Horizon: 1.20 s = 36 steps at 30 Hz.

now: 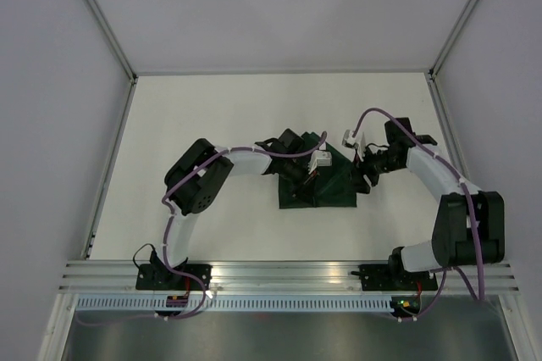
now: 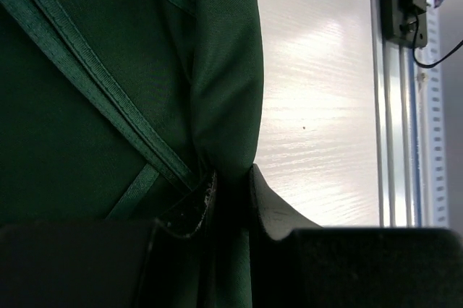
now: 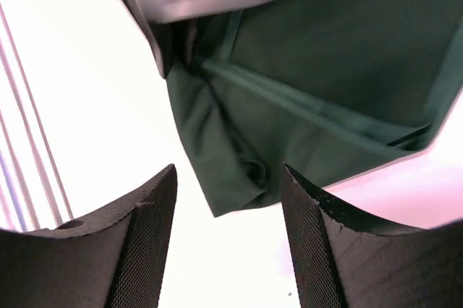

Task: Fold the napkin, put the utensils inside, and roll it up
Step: Roll the napkin with the utensil

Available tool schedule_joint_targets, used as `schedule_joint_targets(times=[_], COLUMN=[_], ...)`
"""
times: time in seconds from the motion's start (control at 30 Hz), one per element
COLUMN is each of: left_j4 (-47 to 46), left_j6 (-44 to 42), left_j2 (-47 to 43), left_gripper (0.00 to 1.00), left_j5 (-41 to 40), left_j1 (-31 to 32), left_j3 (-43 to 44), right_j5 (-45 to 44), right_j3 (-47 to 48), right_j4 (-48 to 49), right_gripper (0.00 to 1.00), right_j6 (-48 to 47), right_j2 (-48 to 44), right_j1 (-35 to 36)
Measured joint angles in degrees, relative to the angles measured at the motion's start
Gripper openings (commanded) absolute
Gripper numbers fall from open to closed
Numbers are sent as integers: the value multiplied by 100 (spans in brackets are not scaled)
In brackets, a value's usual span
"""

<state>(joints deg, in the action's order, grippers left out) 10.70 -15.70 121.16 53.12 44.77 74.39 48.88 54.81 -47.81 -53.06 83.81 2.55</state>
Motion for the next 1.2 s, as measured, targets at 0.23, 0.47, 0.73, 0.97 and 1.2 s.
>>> schedule_joint_targets(times=[0.23, 0.47, 0.73, 0.97, 1.2], left_j4=[608, 855, 1019, 1043, 831], left_j6=[262, 431, 463, 507, 675], left_j2=[367, 496, 562, 557, 306], left_gripper=[2, 2, 16, 38, 43], left_j5=[354, 525, 603, 579, 378], left_j1=[-35, -35, -35, -35, -52], left_j3=[509, 660, 737, 737, 476], right_j5=[-1185, -2135, -2841, -3021, -2997], right_j3=[-1720, -2020, -2216, -2225, -2201], right_j4=[1530, 2487, 3119, 3338, 3329], right_gripper=[70, 69, 52, 28, 20], right_j6=[297, 577, 737, 879, 892], right_j2=[-1635, -1606, -1021, -723, -686], right_j1=[1379, 2736, 3456, 3491, 3499])
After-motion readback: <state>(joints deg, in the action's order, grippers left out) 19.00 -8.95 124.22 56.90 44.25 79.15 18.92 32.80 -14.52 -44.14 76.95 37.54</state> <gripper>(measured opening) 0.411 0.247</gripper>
